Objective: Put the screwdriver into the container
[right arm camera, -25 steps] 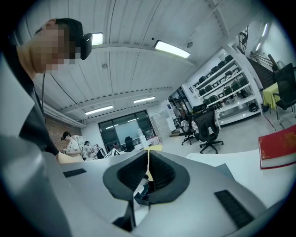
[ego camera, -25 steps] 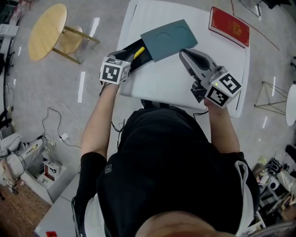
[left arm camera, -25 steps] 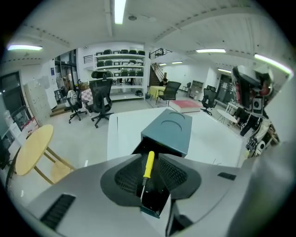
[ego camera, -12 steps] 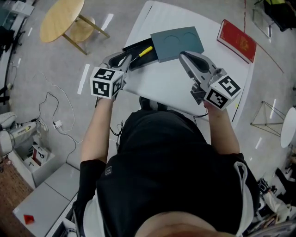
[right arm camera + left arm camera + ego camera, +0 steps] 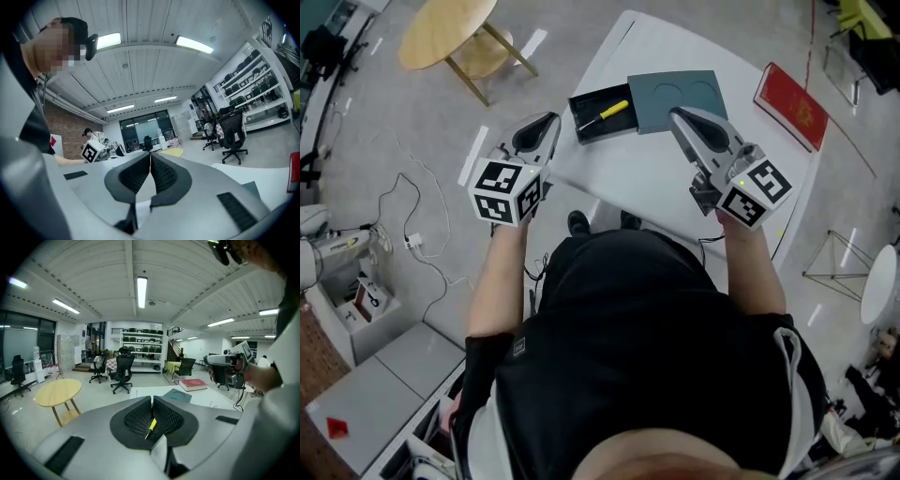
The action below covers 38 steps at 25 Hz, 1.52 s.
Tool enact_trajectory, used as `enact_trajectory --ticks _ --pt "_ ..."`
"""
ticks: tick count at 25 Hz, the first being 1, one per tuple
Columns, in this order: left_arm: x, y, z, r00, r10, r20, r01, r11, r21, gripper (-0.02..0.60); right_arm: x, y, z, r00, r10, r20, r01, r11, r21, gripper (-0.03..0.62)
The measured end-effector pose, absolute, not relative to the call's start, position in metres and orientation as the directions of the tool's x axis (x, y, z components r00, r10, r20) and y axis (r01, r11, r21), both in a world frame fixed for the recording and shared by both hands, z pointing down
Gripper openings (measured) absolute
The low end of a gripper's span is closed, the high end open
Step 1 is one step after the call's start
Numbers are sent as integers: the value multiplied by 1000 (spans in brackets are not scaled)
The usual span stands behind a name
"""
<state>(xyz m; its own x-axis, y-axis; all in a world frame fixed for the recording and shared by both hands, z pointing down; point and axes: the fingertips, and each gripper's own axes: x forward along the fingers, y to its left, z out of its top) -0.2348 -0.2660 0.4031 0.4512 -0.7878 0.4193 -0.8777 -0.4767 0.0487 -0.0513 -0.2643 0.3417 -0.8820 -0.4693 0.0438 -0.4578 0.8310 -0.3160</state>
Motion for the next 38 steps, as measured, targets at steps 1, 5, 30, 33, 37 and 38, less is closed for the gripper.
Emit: enact_trajectory --ticks 1,5,30,33,37,38 --pt "-241 -264 398 450 -797 404 -881 -471 52 28 -57 -265 339 -881 -471 41 -459 832 -311 31" --pt "-268 -255 377 448 -825 345 -886 -461 49 23 -80 -266 331 -874 -485 35 -473 831 -293 31" --pt "-389 -243 339 375 -904 206 -927 -372 54 17 -122 -264 302 -782 -624 6 -609 761 -221 29" --pt "-389 -245 339 374 -905 203 -927 -371 52 17 -121 -265 303 -780 -626 5 -612 760 -219 29" --pt "-392 -248 338 368 -908 199 -929 -366 49 17 -119 -267 303 -774 -633 4 -619 755 -215 29" --pt "-393 -248 337 367 -909 197 -930 -365 48 17 -118 -267 302 -772 -636 4 -622 754 -214 29"
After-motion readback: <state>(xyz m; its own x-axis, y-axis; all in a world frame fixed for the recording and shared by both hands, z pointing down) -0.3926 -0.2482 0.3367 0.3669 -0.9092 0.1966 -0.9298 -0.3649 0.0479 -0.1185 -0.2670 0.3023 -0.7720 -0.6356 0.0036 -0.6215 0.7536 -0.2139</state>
